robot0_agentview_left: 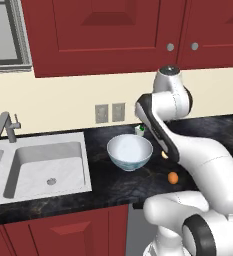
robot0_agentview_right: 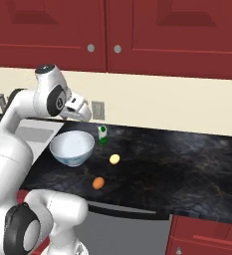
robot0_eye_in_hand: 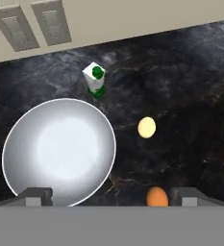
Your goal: Gather the eggs and milk located in the vicinity of the sink area and place them right next to the bowl.
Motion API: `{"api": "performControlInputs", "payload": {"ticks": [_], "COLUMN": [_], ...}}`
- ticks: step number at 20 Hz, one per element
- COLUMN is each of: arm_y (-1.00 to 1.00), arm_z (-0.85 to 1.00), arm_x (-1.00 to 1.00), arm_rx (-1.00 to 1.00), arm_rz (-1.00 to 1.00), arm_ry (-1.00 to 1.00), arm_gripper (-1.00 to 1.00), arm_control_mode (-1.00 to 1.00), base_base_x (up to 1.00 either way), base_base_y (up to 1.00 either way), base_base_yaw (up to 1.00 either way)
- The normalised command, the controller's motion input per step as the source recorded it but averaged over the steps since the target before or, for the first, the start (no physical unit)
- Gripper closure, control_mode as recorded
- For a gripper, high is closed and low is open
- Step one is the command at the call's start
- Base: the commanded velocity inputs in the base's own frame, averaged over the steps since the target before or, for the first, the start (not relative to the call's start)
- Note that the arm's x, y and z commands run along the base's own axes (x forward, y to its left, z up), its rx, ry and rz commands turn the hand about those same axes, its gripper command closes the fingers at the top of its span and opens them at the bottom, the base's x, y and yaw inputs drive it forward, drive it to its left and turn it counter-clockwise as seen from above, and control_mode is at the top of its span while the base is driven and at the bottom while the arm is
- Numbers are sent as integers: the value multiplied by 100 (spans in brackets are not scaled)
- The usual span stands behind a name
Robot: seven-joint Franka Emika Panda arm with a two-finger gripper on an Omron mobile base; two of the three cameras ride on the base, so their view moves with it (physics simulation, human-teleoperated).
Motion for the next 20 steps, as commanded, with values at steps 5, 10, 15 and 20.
{"api": "performControlInputs", "payload": {"ticks": [5, 10, 15, 20], "arm_y": [-4, -3, -22, -8], "arm_z": [-20, -36, -13, -19], "arm_x": [49, 46, 49, 46], "arm_rx": [0, 0, 5, 6], "arm_rz": [-14, -9, 0, 0], "arm_ry": [0, 2, 7, 2], "arm_gripper": [-100, -100, -100, -100], "arm_control_mode": [-100, -100, -100, -100], "base_base_x": [0, 0, 0, 0], "base_base_y": [0, 0, 0, 0], "base_base_yaw": [0, 0, 0, 0]}}
